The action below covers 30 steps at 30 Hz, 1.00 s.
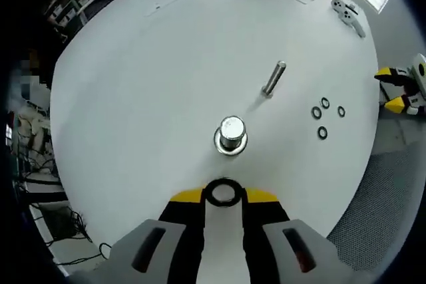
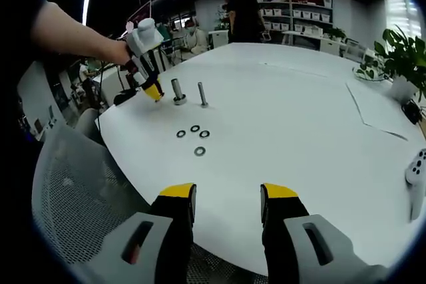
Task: Place the washer onto the threaded stud by aligning its center hole with the stud, sliding it down to the base, and recovering from edge contact or off-axis alignment until the washer reaches the visible bottom stop.
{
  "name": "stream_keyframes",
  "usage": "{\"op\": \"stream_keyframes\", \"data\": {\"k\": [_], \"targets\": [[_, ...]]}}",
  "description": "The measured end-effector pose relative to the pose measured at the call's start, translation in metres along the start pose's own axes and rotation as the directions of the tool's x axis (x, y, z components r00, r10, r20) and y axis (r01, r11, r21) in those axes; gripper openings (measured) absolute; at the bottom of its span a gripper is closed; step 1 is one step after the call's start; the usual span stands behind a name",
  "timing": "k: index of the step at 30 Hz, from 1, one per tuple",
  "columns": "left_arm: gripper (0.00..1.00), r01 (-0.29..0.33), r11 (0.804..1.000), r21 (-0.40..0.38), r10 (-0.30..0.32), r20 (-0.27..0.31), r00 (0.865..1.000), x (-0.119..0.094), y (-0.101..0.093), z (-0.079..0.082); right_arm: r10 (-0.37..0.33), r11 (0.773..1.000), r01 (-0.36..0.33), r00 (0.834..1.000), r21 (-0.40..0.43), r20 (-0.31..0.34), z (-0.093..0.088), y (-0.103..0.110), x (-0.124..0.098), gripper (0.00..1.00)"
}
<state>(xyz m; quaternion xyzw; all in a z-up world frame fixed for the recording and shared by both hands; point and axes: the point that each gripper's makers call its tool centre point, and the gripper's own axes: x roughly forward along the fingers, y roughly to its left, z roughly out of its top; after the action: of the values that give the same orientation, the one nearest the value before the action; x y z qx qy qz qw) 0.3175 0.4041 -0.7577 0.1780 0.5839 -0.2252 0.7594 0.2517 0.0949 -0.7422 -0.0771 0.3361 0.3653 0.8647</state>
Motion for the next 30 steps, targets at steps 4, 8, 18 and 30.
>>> {"op": "stream_keyframes", "data": {"k": [4, 8, 18, 30], "targets": [[0.18, -0.003, 1.000, 0.010, 0.003, 0.017, 1.000, -0.012, 0.003, 0.008, -0.001, 1.000, 0.001, 1.000, -0.001, 0.000, 0.000, 0.000, 0.000, 0.42], [0.18, -0.008, 1.000, 0.018, 0.008, 0.027, 1.000, -0.021, 0.007, 0.015, -0.002, 1.000, 0.002, 1.000, 0.001, 0.002, 0.000, -0.001, 0.000, 0.42], [0.18, 0.008, 0.998, 0.059, -0.011, 0.055, 0.998, -0.034, -0.001, 0.037, -0.008, 1.000, 0.008, 1.000, 0.008, 0.008, 0.001, -0.002, -0.001, 0.42], [0.18, 0.025, 0.993, 0.118, -0.030, 0.043, 0.999, -0.024, -0.014, 0.056, -0.016, 1.000, 0.016, 1.000, 0.015, 0.015, 0.002, -0.004, -0.001, 0.42]]}}
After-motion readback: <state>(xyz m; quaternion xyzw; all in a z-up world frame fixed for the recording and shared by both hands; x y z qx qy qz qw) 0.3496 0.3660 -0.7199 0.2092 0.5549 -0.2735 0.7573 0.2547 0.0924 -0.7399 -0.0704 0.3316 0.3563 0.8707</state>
